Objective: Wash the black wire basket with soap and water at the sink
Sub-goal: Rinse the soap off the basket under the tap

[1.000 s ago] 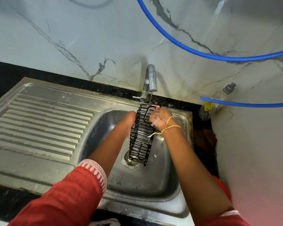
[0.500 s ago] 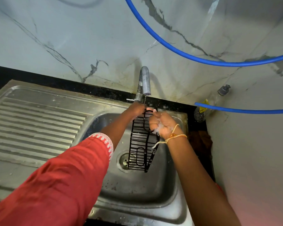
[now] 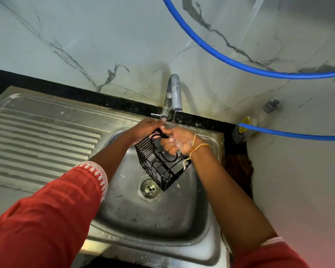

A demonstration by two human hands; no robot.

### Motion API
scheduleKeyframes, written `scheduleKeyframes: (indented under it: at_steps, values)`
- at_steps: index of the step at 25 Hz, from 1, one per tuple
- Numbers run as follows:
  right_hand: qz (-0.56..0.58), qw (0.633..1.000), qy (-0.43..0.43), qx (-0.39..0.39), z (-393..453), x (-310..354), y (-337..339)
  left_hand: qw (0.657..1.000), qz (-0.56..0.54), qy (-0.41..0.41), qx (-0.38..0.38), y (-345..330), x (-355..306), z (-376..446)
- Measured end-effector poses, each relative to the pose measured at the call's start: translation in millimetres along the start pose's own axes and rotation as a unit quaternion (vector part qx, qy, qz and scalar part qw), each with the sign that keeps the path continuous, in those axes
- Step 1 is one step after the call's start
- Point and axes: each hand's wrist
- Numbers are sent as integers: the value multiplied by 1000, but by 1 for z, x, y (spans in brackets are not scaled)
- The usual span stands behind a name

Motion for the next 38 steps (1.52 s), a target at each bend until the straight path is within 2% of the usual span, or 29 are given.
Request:
scheduleKeyframes:
  at_steps: [2, 4, 7, 10, 14, 16, 19, 22, 25, 28, 33, 36, 38]
  values:
    - [-46, 998, 9, -44, 11, 1, -9, 997, -24, 1, -71, 7, 7, -2]
    - [-82, 989, 64, -107, 26, 4, -13, 989, -15, 9, -147, 12, 15, -1]
    - [-62, 974, 87, -202, 50, 21, -11, 977, -50, 58, -199, 14, 30, -6]
    - [35, 977, 62, -202, 58, 31, -16, 971, -105, 68, -206, 15, 46, -12]
    - [57, 981, 53, -176, 63, 31, -20, 965, -84, 74, -236, 9, 61, -11]
    - [66, 979, 78, -177, 63, 31, -20, 961, -75, 78, -255, 4, 61, -11]
    - [-12, 973, 100, -207, 63, 33, -19, 951, -68, 85, -290, -1, 60, -9]
    - [-18, 961, 132, -240, 61, 30, -16, 936, -80, 88, -332, -8, 57, -8]
    - [20, 938, 202, -282, 64, 26, -15, 925, -18, 32, -379, -21, 61, -9]
    - [59, 939, 221, -256, 61, 26, -14, 923, 46, 4, -382, -30, 69, -11]
    - [45, 981, 153, -111, 51, 19, -14, 903, 43, 31, -425, -26, 66, -3]
    - [159, 966, 167, -116, 52, 13, -11, 890, 39, 46, -451, -28, 64, -3]
    - [244, 936, 198, -157, 54, 10, -9, 885, 48, 50, -461, -30, 63, -3]
Point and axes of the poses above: each hand's wrist, its own z-axis towards the middle knuckle, its own y-axis out of the back of the hand, x = y × z, and after that the axes turned 10 degrees about y, right-handed
